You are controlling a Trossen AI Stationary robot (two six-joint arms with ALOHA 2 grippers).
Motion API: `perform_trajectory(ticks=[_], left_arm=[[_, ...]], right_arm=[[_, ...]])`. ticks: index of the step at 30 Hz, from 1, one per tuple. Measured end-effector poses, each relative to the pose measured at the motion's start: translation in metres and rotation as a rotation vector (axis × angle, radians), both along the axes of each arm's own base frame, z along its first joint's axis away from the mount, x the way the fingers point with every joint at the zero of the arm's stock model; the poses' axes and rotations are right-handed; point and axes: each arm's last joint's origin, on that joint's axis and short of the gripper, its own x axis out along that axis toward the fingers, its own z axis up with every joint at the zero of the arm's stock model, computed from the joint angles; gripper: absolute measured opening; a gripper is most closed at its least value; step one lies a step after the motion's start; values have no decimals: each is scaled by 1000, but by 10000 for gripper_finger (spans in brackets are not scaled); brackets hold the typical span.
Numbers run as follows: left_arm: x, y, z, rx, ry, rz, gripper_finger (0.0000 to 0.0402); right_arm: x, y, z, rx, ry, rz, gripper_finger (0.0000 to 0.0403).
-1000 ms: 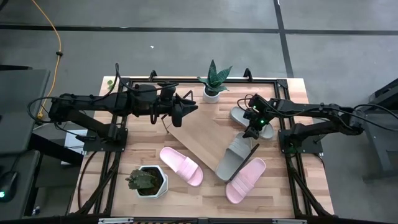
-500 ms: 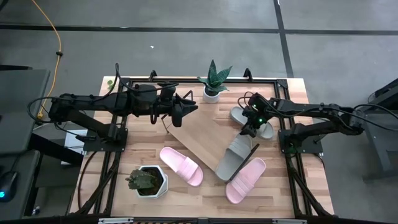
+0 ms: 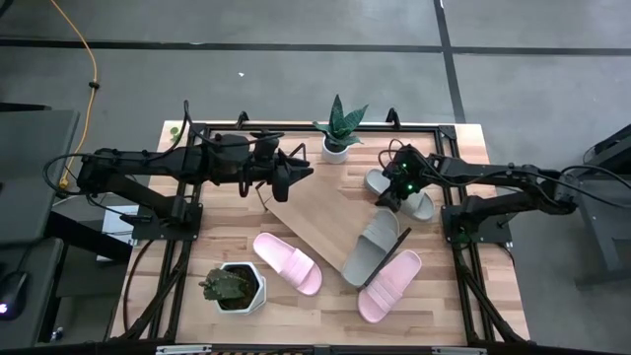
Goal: Pick and place slides into the shelf
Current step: Put the gray slide on the shelf
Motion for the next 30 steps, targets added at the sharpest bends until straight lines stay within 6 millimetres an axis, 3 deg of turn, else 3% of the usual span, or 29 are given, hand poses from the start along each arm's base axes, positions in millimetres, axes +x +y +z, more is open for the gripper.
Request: perform_trajectory(ticks=[16,21,30], left_arm=[[0,0,-2,10,21,-3,136],[0,0,-2,12,22,-4,136],[0,0,-2,29,27,-8,136]], right_arm=[[-22,-19,18,42,-45,-267,188],[-36,-15,28,123,-65,-314,188],[-55,1,27,176,33,-232,188]])
